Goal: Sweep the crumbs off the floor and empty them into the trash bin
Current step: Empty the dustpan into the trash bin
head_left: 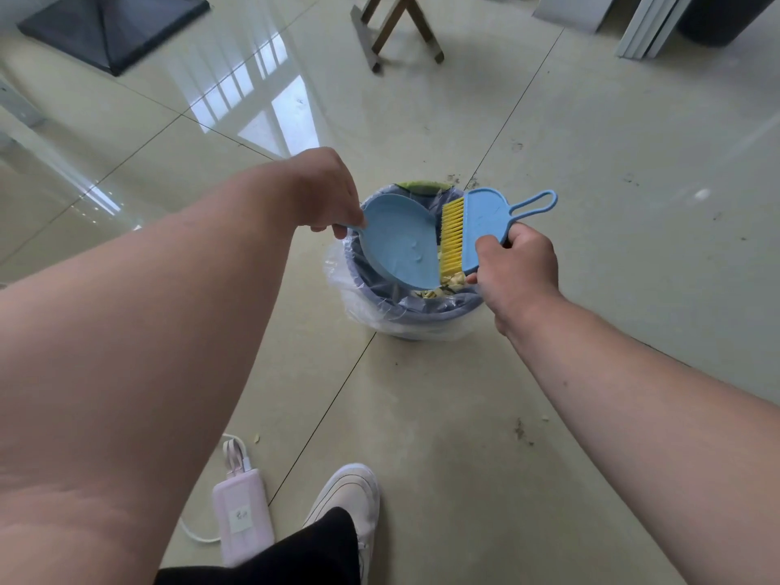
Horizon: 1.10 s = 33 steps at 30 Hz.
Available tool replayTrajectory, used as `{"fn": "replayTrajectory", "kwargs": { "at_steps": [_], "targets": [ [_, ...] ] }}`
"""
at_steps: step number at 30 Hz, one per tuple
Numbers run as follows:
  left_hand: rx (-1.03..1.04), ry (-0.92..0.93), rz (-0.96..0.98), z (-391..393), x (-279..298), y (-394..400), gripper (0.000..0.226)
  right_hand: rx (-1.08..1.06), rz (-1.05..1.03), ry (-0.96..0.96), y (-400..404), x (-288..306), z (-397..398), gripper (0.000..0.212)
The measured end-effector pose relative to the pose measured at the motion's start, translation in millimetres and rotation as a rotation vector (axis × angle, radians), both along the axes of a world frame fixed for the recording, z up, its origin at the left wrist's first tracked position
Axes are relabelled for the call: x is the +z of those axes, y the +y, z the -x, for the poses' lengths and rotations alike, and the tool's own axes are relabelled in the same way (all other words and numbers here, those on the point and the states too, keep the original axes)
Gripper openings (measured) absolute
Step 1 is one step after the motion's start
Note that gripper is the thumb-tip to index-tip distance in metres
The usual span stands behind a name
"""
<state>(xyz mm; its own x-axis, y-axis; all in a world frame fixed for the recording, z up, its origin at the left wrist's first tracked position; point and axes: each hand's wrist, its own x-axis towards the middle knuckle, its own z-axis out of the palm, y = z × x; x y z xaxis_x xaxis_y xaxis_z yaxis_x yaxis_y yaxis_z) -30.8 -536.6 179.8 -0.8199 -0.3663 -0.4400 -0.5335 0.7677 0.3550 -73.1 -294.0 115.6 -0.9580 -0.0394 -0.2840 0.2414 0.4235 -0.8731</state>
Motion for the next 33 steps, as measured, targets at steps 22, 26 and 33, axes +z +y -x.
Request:
{"fn": "replayTrajectory", "kwargs": {
  "at_steps": [22, 26, 33],
  "targets": [
    [-0.047, 0.08, -0.269, 18.9, -10.5, 50.1, 0.021, -0.269, 0.356, -0.091, 111.4, -2.5, 6.1, 0.01],
    [-0.093, 0.077, -0.354, 32.5, -19.1, 92.0, 0.02, -0.298, 0.399, -0.113, 150.2, 0.6, 5.3, 0.013],
    [-0.229, 0.009, -0.325, 50.2, -26.4, 160.9, 0.02, -0.342, 0.356, -0.092, 209.2, -12.8, 6.6, 0.012]
  ]
}}
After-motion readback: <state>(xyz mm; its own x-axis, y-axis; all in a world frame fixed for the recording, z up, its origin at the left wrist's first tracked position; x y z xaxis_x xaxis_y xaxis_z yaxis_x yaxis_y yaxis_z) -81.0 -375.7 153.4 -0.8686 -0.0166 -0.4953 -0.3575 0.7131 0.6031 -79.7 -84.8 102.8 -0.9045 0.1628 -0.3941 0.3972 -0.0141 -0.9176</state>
